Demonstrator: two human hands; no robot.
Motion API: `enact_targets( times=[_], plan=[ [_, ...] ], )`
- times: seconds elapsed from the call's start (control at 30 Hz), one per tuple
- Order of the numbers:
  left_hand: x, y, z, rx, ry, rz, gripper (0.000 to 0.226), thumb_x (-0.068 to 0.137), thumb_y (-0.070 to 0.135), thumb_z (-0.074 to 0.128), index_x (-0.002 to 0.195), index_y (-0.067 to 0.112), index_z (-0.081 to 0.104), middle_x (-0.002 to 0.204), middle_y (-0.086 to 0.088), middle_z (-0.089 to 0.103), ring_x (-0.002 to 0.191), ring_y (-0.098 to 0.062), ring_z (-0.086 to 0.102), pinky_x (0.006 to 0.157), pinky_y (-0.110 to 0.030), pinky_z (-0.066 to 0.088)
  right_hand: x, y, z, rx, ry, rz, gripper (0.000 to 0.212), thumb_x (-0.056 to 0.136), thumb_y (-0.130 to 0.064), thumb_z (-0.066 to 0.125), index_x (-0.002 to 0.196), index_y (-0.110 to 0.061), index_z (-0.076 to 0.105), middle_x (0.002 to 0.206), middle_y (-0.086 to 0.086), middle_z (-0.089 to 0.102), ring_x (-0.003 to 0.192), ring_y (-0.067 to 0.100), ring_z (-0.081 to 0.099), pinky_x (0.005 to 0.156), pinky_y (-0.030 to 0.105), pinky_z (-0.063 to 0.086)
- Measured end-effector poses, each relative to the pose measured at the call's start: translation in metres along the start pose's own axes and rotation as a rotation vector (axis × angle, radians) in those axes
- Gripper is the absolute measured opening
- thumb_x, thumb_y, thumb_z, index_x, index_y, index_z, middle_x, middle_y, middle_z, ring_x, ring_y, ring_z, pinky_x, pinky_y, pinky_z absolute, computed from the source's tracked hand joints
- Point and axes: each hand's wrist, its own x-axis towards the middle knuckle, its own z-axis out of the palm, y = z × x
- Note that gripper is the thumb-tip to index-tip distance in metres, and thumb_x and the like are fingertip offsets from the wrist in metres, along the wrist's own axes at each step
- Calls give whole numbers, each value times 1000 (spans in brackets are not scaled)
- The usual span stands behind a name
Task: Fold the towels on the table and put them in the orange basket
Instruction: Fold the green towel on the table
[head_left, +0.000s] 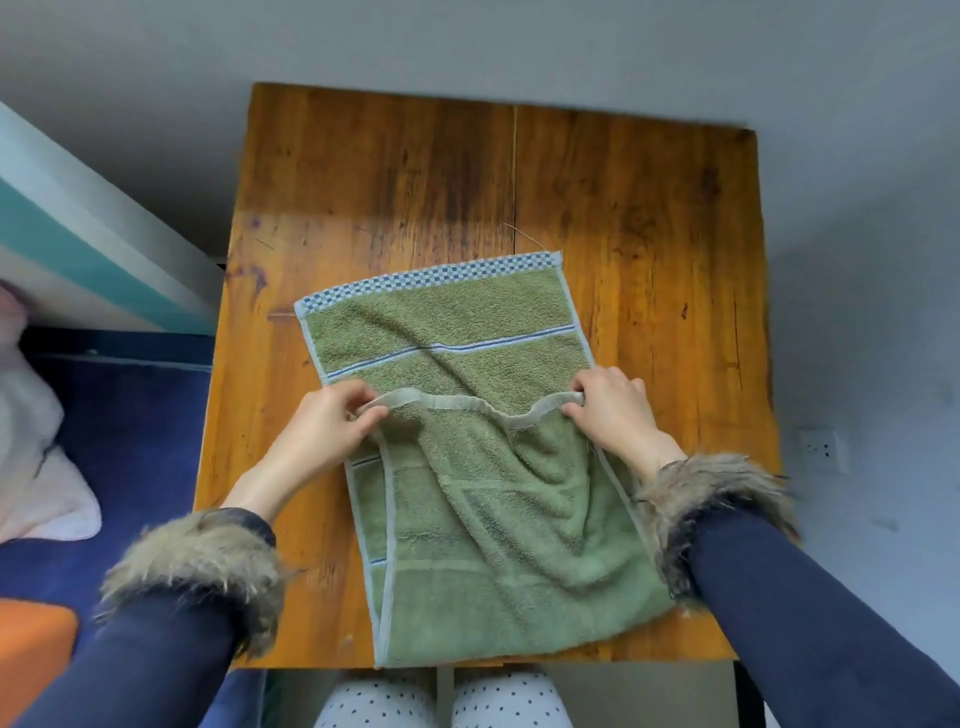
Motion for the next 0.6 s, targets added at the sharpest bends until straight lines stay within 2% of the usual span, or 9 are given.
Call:
enact_targets(
  times=[0.07, 0.13, 0.2, 0.27, 0.33, 0.4, 0.5, 0.6],
  plan=[
    [-12, 8, -8, -128, -44, -19, 13, 87, 28, 63, 83, 16, 64, 83, 4, 68, 80, -9, 62, 71, -25, 44, -12, 4, -6, 92, -3, -2, 15, 89, -27, 60, 99, -15, 61, 105, -1, 57, 107, 22, 48, 93, 39, 36],
    [-25, 14, -18, -341, -121, -58, 16, 85, 28, 66, 79, 14, 64, 80, 6, 68, 74, -5, 61, 72, -23, 43, -28, 6, -18, 283, 5, -8, 6, 89, -24, 61, 88, -18, 59, 92, -5, 53, 97, 19, 50, 81, 31, 40],
    [-36, 19, -31, -558, -175, -62, 21, 73, 36, 67, 66, 18, 60, 66, 9, 60, 62, -5, 51, 66, -24, 36, -39, 8, -35, 457, 12, -12, 4, 90, -20, 58, 86, -19, 59, 86, -7, 56, 82, 13, 53, 64, 18, 37],
    [-42, 23, -43, -679, -148, -59, 18, 60, 39, 61, 57, 22, 56, 58, 6, 48, 59, -8, 39, 58, -26, 28, -42, 10, -57, 491, 47, -43, 4, 91, -19, 57, 88, -21, 59, 82, -7, 59, 70, 4, 50, 56, 10, 33],
    [-42, 28, -56, -792, -76, -64, 12, 56, 32, 59, 51, 22, 53, 56, 4, 42, 57, -10, 35, 54, -26, 25, -37, 10, -79, 532, 132, -78, 4, 90, -18, 58, 88, -20, 61, 81, -6, 60, 68, 2, 49, 59, 13, 35],
    [-37, 33, -69, -892, 6, -65, 13, 63, 20, 57, 50, 22, 54, 53, 6, 45, 53, -7, 40, 48, -19, 31, -29, 7, -96, 624, 220, -96, 5, 90, -17, 59, 89, -15, 63, 82, -3, 61, 71, 7, 51, 65, 22, 41],
    [-14, 26, -77, -781, 157, -83, 22, 86, 10, 58, 66, 17, 60, 66, 0, 55, 59, -8, 49, 56, -19, 44, -7, -2, -106, 663, 335, -89, 8, 90, -18, 58, 93, -12, 63, 80, -4, 59, 73, 8, 50, 67, 24, 43],
    [19, 7, -72, -535, 219, -170, 14, 90, 19, 59, 85, 6, 64, 84, -12, 66, 71, -16, 59, 69, -26, 55, 30, -12, -99, 615, 373, -45, 9, 88, -18, 61, 93, -12, 65, 83, -2, 60, 73, 10, 50, 66, 23, 37]
  ],
)
